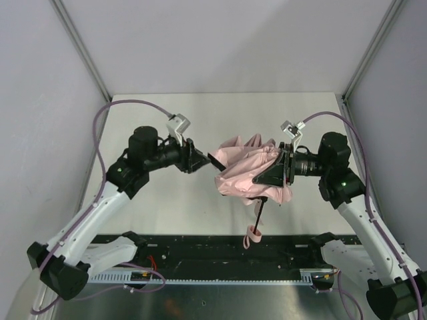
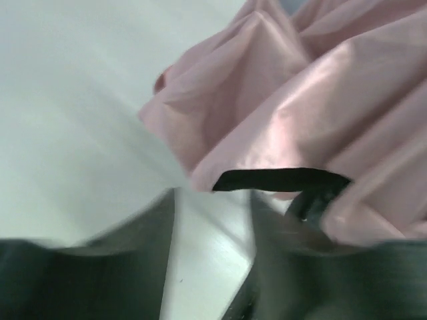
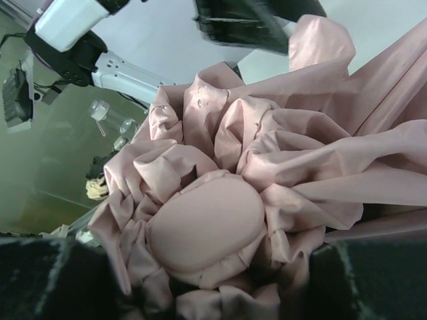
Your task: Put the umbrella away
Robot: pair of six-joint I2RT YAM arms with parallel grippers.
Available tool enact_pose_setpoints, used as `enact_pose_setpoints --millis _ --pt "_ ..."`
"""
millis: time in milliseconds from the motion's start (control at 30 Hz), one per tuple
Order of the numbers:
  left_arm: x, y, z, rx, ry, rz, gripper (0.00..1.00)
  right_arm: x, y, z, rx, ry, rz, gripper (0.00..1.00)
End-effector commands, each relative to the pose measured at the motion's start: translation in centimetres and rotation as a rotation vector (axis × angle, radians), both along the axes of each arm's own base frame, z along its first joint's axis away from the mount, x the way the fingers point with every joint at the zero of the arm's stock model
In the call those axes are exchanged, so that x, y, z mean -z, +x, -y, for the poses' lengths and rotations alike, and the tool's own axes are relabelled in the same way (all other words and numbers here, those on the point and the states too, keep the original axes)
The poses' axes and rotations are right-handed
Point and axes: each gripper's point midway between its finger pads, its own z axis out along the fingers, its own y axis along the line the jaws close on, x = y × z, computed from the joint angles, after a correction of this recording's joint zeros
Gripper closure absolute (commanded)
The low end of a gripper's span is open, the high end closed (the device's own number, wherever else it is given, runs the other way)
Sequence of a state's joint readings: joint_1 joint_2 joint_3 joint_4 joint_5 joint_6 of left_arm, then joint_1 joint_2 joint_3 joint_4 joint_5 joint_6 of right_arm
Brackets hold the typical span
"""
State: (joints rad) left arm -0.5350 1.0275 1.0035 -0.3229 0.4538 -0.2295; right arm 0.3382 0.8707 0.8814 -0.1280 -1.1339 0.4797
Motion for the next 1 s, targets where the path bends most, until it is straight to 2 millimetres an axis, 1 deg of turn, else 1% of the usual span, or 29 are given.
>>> enact_pose_setpoints --millis 0,33,67,100,167,200,267,300,367,500,633,667,700,733,800,833,867,900,967 --pt "-5.3 -5.0 0.7 0.246 -0.114 0.138 0.23 -0.9 0.2 0.5 0.029 -0.042 0.094 1.00" --pt "-6.0 -6.1 0.8 0.287 -0.139 0.147 0.12 -0.5 0.6 0.5 0.037 -0.056 0.089 1.00" --pt "-6.7 -7.0 0.8 0.320 -0.164 0.158 0.06 -0.2 0.9 0.5 0.043 -0.067 0.085 1.00" --pt "-7.3 -7.8 0.8 0.346 -0.185 0.164 0.03 0.0 1.2 0.4 0.047 -0.075 0.081 1.00" --pt "-8.0 -8.7 1.0 0.366 -0.211 0.171 0.01 0.2 1.6 0.3 0.051 -0.080 0.074 1.00" --pt "-8.1 -9.1 1.5 0.372 -0.215 0.171 0.01 0.2 1.6 0.2 0.046 -0.078 0.072 1.00" --pt "-7.6 -9.6 2.8 0.385 -0.207 0.152 0.01 0.0 1.4 0.1 0.034 -0.074 0.082 1.00" --pt "-7.0 -9.6 3.6 0.390 -0.195 0.135 0.01 0.0 1.3 0.0 0.031 -0.072 0.089 1.00" --pt "-5.5 -9.1 5.1 0.389 -0.163 0.089 0.00 -0.2 1.1 0.0 0.028 -0.067 0.097 1.00" --pt "-2.9 -7.4 6.6 0.359 -0.106 0.019 0.01 -0.9 0.7 0.1 0.021 -0.051 0.110 1.00" --pt "-2.3 -6.2 7.2 0.330 -0.069 0.030 0.01 -0.4 0.4 0.4 0.028 -0.070 0.117 1.00" --pt "-2.3 -5.8 7.3 0.324 -0.060 0.034 0.03 -0.3 0.4 0.4 0.029 -0.075 0.115 1.00" --pt "-2.2 -5.7 7.4 0.324 -0.052 0.035 0.09 -0.1 0.3 0.4 0.029 -0.080 0.112 1.00" --pt "-1.9 -5.5 7.4 0.320 -0.040 0.033 0.20 -0.1 0.2 0.5 0.029 -0.082 0.112 1.00" --pt "-1.2 -4.7 6.9 0.287 0.013 0.039 0.48 0.0 -0.1 0.5 0.020 -0.085 0.113 1.00" --pt "-0.9 -4.1 6.3 0.257 0.049 0.052 0.68 0.0 -0.4 0.6 0.008 -0.084 0.113 1.00" --pt "-0.7 -3.4 5.5 0.221 0.079 0.065 0.84 0.1 -0.6 0.6 -0.001 -0.085 0.114 1.00" --pt "-0.7 -3.0 4.7 0.196 0.096 0.084 0.92 0.2 -0.9 0.7 -0.008 -0.087 0.112 1.00" --pt "-1.1 -2.5 3.3 0.162 0.107 0.118 0.98 0.2 -1.5 0.7 -0.036 -0.084 0.103 1.00"
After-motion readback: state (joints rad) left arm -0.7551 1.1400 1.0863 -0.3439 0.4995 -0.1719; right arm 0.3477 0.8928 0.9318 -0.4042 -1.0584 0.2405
